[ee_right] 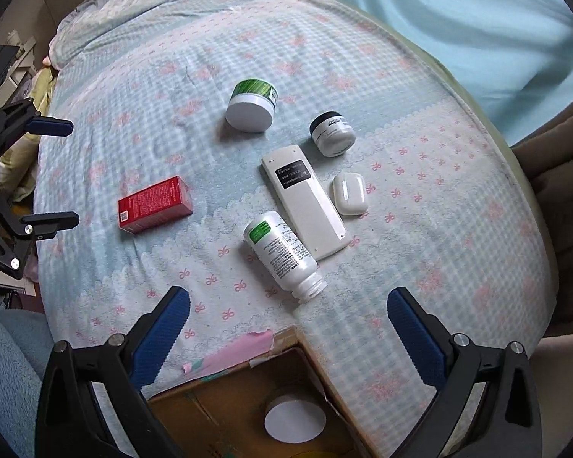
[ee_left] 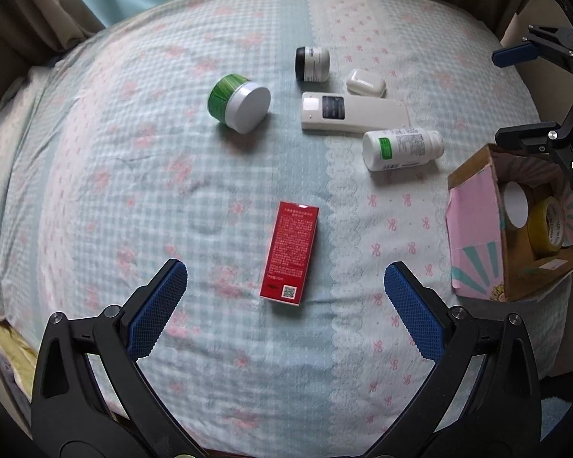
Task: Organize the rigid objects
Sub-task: 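Withdraw both tools from the box toward the remaining items, then grasp the red box with the left gripper while the right grasps the white pill bottle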
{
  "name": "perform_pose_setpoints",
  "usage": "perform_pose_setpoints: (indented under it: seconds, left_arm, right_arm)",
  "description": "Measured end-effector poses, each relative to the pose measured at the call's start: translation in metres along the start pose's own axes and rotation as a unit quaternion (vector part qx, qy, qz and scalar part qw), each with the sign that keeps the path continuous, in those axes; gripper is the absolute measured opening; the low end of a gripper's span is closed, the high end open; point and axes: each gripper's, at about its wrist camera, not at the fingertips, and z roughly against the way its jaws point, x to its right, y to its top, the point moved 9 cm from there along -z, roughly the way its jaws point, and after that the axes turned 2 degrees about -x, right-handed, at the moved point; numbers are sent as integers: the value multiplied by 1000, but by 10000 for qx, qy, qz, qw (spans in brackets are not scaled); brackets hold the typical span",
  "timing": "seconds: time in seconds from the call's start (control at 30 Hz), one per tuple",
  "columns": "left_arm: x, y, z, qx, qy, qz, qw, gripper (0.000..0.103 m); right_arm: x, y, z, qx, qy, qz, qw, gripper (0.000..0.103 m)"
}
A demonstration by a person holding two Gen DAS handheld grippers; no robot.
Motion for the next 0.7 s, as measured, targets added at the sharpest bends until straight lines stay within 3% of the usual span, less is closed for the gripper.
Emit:
perform_pose_setpoints:
  seconds: [0.23,0.4,0.47,0.53,0.57,0.63,0.7]
  left_arm:
    - [-6,-11,-86,-774,-135,-157,9968,103]
    - [1,-14,-116,-1008,-340,-118,9943,101]
    - [6,-16,-125,-1087,-327,-186,9934,97]
    - [11,-20,-132,-1169,-360,-221,9922,95]
    - [13,-23,-135,-1203,-375,-230,9918,94]
    - [17,-27,-140,-1271,-374,-246,9909,90]
    - [20,-32,-146,-1368,-380,-262,9895,75]
  right_arm:
    - [-1,13,-85,-798,-17,628,9948,103]
    - [-8,11,-126,-1245,-300,1303,9832,88]
    - [-12,9,-135,-1301,-404,1540,9786,87]
    - [-16,7,-140,-1326,-477,1723,9749,81]
    - [-18,5,-143,-1365,-514,1798,9728,73]
    - [-19,2,-149,-1444,-634,1922,9686,69]
    - [-20,-1,-153,-1472,-705,2014,9658,63]
